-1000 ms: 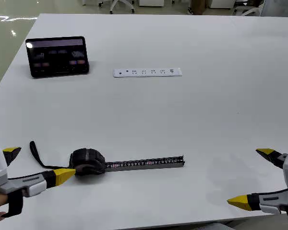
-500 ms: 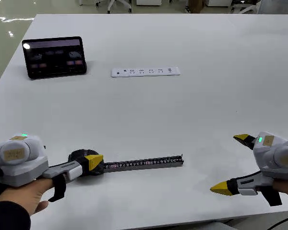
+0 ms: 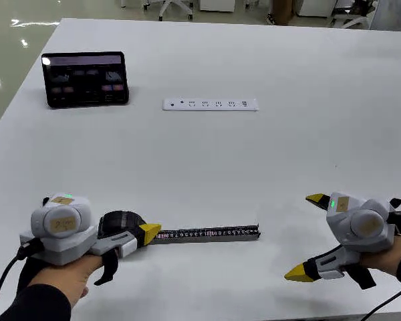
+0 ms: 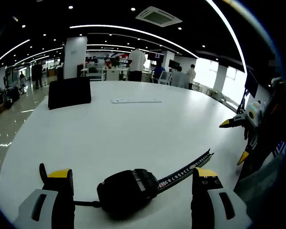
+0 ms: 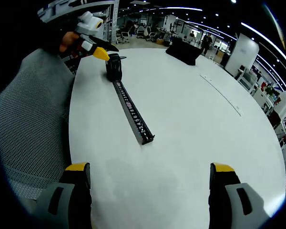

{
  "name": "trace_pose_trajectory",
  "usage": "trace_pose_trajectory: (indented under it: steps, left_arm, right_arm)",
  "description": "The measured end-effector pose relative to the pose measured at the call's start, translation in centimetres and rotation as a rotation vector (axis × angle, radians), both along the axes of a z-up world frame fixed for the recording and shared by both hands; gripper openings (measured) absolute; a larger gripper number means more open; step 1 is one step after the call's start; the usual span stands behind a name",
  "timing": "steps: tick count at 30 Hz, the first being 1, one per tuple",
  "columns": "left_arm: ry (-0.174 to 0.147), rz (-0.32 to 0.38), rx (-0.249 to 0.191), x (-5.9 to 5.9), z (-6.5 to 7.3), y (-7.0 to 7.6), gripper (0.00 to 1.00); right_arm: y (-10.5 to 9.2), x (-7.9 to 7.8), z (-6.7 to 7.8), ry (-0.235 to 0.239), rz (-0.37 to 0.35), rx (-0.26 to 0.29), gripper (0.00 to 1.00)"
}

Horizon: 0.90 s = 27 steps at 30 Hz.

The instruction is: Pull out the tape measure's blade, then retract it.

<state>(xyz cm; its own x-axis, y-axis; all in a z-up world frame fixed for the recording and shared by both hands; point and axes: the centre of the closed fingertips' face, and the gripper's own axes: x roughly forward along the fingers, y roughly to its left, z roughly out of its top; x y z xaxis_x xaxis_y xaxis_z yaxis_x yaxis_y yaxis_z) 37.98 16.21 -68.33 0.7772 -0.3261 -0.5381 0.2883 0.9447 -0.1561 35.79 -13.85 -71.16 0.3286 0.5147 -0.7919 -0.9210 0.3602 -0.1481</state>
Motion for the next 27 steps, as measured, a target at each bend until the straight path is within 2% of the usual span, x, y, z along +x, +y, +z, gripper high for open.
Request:
trace_pose_trajectory:
  steps: [2,6,9,10,11,12,14,15,16,17,20,22,25,27]
  left_arm:
    - [0.023,-0.004,0.003,-0.1,-0.6,-0.2,1.00]
    - [0.041,0.006,-0.011,0.1,-1.6,0.0,1.00]
    - [0.026,0.032,0.009,0.5,-2.0,0.5,1.00]
    - [0.009,0.072,0.015,0.8,-1.9,1.1,1.00]
    - [0.007,0.087,-0.003,0.9,-1.9,1.1,1.00]
    - [-0.009,0.096,-0.024,1.1,-1.8,1.1,1.00]
    - [-0.005,0.111,-0.032,1.1,-2.0,1.2,1.00]
    - [-0.005,0.106,-0.025,1.1,-2.1,1.2,1.00]
    - [-0.006,0.081,0.006,1.0,-2.3,1.2,1.00]
    - [-0.006,0.082,0.003,1.1,-2.4,1.2,1.00]
    - [-0.009,0.105,-0.023,1.1,-2.2,1.2,1.00]
    - [-0.003,0.104,-0.023,0.9,-2.3,1.1,1.00]
    - [0.003,0.111,-0.024,1.0,-2.5,1.4,0.99]
    - [0.009,0.123,-0.026,1.0,-2.6,1.6,1.00]
  right_arm:
    - [0.3,0.2,0.0,0.002,0.028,-0.008,0.98]
    - [1.1,0.7,-0.3,0.024,0.086,-0.032,0.93]
    - [1.5,1.3,-0.4,0.031,0.121,-0.051,0.90]
    - [1.8,1.6,-0.5,0.033,0.133,-0.057,0.89]
    - [2.0,1.8,-0.5,0.034,0.139,-0.059,0.88]
    - [2.2,2.0,-0.6,0.035,0.144,-0.057,0.87]
    - [2.8,2.3,-0.8,0.049,0.164,-0.059,0.84]
    - [3.0,2.3,-0.9,0.059,0.172,-0.061,0.81]
    - [3.4,2.2,-1.2,0.083,0.186,-0.064,0.77]
    - [3.5,2.2,-1.5,0.090,0.197,-0.072,0.71]
    - [4.4,2.3,-2.3,0.108,0.243,-0.099,0.65]
    - [4.8,2.2,-2.6,0.121,0.259,-0.106,0.58]
    - [5.2,2.1,-3.2,0.162,0.274,-0.122,0.42]
    - [5.5,2.0,-3.3,0.168,0.291,-0.123,0.36]
